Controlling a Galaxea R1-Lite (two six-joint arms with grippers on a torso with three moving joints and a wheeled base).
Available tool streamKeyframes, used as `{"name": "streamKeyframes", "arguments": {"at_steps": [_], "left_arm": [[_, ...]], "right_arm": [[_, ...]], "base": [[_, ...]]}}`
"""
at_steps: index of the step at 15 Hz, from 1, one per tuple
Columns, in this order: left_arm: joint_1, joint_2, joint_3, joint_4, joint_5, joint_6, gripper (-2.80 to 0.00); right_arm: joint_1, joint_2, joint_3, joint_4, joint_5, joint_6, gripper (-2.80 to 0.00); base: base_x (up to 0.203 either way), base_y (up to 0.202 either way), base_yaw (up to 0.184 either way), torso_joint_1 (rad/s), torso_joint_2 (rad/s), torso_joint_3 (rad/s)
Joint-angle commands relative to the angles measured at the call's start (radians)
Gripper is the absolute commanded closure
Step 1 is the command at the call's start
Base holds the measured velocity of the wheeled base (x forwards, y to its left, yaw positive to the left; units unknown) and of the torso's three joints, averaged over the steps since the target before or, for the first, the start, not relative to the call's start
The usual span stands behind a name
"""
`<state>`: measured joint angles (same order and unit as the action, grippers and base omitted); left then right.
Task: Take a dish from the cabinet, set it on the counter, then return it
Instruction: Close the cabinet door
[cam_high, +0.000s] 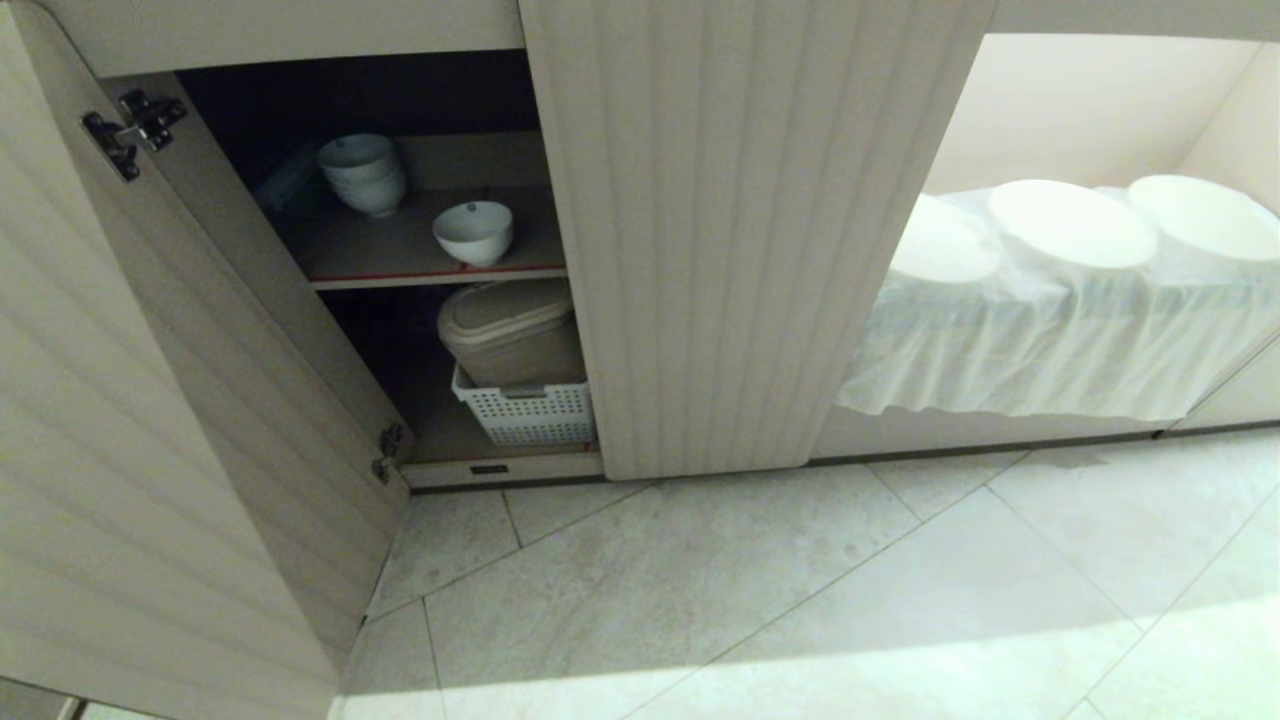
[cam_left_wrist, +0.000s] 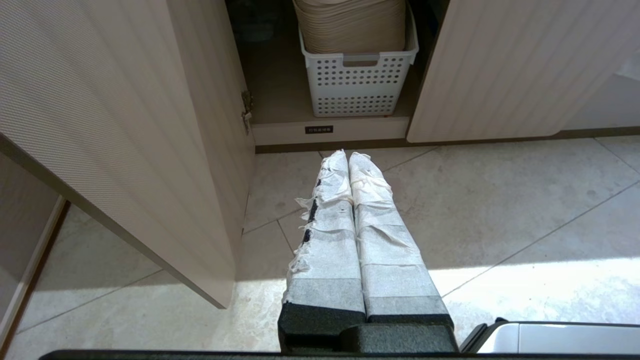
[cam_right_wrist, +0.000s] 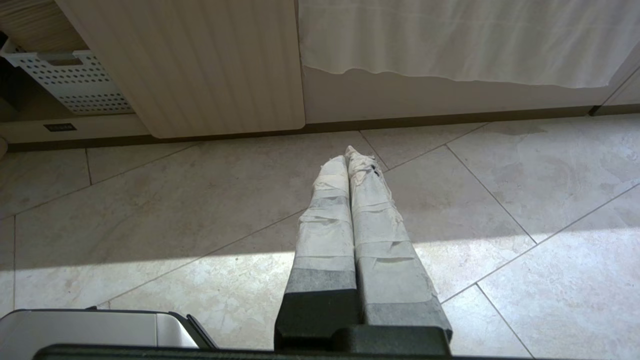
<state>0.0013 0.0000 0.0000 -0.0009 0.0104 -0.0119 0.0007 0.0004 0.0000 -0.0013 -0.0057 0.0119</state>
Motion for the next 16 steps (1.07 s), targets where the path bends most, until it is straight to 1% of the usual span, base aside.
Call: {"name": "streamKeyframes", "arguments": {"at_steps": [1, 16], "left_arm": [[0.0, 0.0, 0.0, 0.0, 0.0, 0.0, 0.0], [0.0, 0.0, 0.0, 0.001, 0.002, 0.001, 0.0]], "right_arm": [[0.001, 0.0, 0.0, 0.0, 0.0, -0.001, 0.0], [0.0, 0.0, 0.0, 0.0, 0.0, -0.001, 0.0]], "base": [[0.0, 0.0, 0.0, 0.0, 0.0, 0.0], [0.0, 0.0, 0.0, 0.0, 0.0, 0.0]]}}
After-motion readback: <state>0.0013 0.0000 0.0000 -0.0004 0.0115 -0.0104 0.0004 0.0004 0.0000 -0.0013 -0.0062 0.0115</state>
